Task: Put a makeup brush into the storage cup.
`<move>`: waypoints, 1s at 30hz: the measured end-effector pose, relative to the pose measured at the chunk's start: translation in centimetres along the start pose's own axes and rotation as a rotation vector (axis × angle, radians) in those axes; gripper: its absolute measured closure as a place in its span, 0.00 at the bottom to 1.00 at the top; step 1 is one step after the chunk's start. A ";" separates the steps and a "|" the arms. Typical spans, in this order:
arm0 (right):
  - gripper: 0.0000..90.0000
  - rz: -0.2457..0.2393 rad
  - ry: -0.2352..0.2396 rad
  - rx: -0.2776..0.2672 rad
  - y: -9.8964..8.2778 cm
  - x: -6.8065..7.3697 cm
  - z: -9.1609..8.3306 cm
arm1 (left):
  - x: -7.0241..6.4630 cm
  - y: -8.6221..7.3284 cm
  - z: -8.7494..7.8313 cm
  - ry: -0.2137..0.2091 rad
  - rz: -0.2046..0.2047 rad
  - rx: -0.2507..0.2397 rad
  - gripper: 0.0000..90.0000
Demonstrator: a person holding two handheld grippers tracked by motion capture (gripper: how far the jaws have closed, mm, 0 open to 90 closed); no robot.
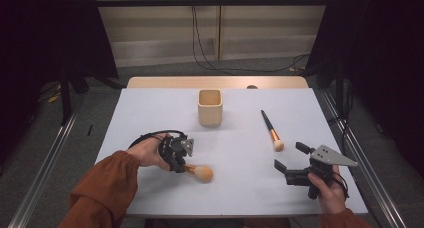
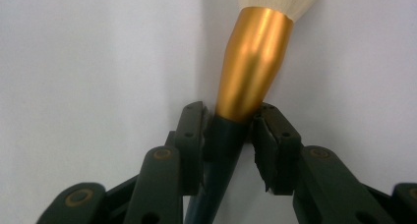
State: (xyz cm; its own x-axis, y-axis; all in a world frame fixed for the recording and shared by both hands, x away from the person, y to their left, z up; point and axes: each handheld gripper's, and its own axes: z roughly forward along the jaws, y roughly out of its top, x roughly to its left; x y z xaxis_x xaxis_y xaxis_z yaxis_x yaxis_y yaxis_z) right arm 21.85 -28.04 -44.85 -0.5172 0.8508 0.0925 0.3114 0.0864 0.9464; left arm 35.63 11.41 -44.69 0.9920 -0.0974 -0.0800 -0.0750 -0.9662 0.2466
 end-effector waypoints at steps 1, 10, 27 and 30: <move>0.00 0.000 0.000 0.000 0.0 0.0 0.0 | 0.0 0.0 -0.1 -0.001 -0.007 0.008 0.74; 0.00 -0.005 -0.001 0.004 0.0 -0.1 0.0 | -0.2 0.4 -0.1 0.027 -0.071 0.021 0.78; 0.00 -0.003 -0.005 0.003 0.0 -0.1 0.0 | -0.1 -0.3 -0.3 0.024 -0.168 -0.045 0.83; 0.00 0.000 -0.006 0.002 0.0 -0.1 0.0 | -0.1 -0.5 -0.6 0.024 -0.193 -0.074 0.83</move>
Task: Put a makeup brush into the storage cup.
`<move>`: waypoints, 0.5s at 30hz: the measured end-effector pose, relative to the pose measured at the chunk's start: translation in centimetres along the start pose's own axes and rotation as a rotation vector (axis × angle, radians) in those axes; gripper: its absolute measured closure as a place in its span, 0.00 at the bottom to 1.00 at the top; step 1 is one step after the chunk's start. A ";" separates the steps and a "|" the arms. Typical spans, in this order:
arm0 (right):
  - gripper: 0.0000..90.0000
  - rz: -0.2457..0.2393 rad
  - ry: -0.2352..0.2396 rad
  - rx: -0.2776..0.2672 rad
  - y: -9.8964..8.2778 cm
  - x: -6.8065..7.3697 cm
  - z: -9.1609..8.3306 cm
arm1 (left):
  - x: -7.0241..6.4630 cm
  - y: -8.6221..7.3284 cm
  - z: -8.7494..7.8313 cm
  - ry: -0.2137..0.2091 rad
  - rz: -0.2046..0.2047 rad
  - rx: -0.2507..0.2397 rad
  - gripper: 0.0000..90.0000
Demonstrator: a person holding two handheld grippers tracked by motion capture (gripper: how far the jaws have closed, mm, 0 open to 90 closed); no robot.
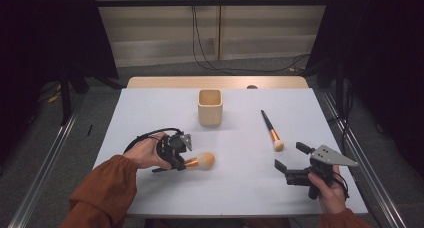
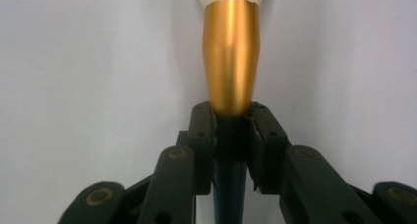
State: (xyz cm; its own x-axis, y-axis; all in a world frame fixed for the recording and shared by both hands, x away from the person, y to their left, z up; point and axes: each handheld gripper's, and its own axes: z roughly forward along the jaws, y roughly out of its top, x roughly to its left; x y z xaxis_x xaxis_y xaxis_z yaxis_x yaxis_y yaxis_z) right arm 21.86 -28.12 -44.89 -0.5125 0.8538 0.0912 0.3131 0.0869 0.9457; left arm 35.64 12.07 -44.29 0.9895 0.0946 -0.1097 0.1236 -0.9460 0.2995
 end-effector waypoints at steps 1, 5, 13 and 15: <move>0.00 0.000 0.000 0.000 0.0 0.0 0.0 | 0.1 0.0 -0.2 0.005 0.005 -0.009 0.83; 0.00 0.001 -0.001 0.000 0.0 0.0 0.0 | 0.2 -0.2 -0.9 0.021 -0.024 -0.061 0.83; 0.00 0.001 -0.001 -0.001 0.0 0.0 0.0 | 0.3 -0.8 -2.4 0.037 -0.094 -0.226 0.83; 0.00 0.003 -0.002 -0.002 0.0 0.0 0.0 | 0.4 -0.8 -2.8 0.045 -0.104 -0.268 0.83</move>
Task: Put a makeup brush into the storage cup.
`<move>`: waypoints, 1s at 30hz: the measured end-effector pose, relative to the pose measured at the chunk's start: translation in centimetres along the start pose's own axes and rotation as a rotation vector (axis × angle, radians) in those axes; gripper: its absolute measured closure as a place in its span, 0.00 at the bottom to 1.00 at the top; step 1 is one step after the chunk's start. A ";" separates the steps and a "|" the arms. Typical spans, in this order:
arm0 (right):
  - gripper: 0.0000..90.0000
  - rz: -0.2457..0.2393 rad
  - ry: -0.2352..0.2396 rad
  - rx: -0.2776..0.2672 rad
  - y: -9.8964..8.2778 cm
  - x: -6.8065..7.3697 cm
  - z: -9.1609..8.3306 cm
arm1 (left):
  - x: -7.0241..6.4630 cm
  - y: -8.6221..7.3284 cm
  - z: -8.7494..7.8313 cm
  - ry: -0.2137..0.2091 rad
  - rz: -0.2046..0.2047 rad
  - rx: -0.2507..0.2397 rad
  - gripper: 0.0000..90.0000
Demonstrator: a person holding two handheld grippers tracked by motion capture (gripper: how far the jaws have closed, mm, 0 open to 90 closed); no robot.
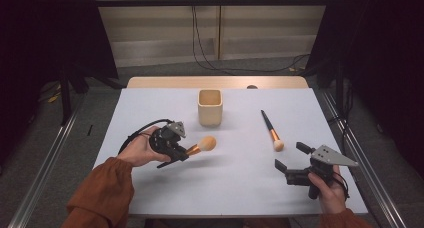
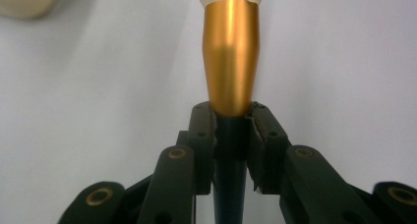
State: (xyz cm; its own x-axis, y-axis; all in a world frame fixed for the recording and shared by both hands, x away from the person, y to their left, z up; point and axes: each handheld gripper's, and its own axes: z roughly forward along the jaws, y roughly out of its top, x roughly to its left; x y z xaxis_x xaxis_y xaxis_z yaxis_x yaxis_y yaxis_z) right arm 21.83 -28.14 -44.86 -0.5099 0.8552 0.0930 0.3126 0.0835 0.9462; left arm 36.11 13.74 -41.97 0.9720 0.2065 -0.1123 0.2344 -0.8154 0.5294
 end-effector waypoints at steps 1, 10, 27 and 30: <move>0.00 0.001 -0.001 0.000 0.0 0.0 0.0 | 0.0 0.0 -0.1 0.000 0.000 -0.010 0.83; 0.00 -0.003 0.000 -0.001 0.0 0.0 -0.1 | 0.0 -0.6 -0.9 0.012 -0.066 -0.155 0.83; 0.00 0.002 0.000 -0.007 0.0 0.0 0.0 | -0.1 -2.0 -1.2 0.099 -0.140 -0.386 0.83; 0.00 -0.001 0.000 -0.005 0.0 0.0 0.0 | 0.0 -2.2 -1.3 0.126 -0.162 -0.420 0.83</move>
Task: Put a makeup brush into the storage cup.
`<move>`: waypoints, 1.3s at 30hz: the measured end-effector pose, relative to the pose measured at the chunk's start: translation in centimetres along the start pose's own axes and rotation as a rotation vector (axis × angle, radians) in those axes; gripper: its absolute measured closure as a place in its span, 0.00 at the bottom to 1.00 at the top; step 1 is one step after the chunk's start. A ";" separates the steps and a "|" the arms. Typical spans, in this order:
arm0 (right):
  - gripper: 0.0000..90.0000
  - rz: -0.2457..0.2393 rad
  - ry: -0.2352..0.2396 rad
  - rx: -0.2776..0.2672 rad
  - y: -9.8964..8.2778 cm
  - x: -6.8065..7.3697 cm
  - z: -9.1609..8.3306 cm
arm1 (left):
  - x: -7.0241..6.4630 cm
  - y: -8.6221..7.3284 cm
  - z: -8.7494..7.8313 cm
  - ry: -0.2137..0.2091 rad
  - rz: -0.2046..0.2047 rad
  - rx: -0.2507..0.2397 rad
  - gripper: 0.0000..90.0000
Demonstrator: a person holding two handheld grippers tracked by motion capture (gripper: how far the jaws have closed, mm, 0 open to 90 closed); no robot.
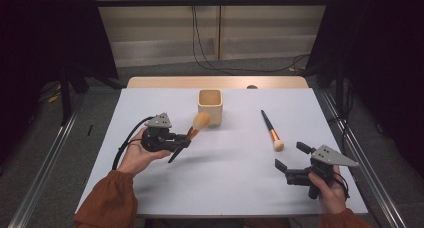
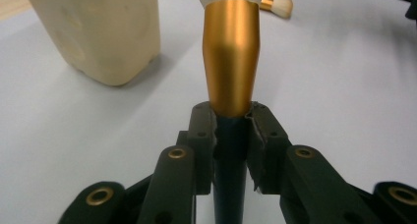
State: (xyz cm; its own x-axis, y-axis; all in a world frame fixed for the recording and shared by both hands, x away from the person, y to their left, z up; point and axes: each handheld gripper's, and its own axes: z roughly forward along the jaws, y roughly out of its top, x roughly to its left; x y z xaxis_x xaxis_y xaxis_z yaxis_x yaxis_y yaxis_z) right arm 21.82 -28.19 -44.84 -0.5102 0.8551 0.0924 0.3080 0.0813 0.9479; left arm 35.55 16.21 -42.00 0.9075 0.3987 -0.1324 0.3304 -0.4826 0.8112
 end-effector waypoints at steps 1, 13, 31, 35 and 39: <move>0.00 0.003 -0.001 -0.003 0.0 0.0 0.0 | 0.0 0.0 -0.1 0.004 -0.001 -0.008 0.83; 0.00 -0.001 0.002 -0.004 0.0 0.0 0.0 | -0.1 0.2 -1.2 0.066 -0.069 -0.172 0.83; 0.00 0.010 0.002 -0.014 0.0 0.0 -0.1 | -0.9 2.1 -1.8 0.134 -0.063 -0.315 0.83; 0.00 0.011 -0.001 -0.018 0.0 0.0 -0.1 | -1.1 3.0 -2.0 0.136 -0.048 -0.346 0.83; 0.00 0.011 -0.001 -0.023 0.0 0.0 -0.1 | -0.9 3.9 -1.7 0.147 -0.045 -0.357 0.83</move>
State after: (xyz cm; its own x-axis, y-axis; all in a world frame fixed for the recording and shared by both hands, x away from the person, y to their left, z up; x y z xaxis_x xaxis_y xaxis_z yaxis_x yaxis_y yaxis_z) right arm 21.78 -28.21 -44.79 -0.5061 0.8563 0.1027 0.2954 0.0602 0.9535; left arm 35.56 15.25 -37.76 0.8385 0.5337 -0.1103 0.2343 -0.1702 0.9572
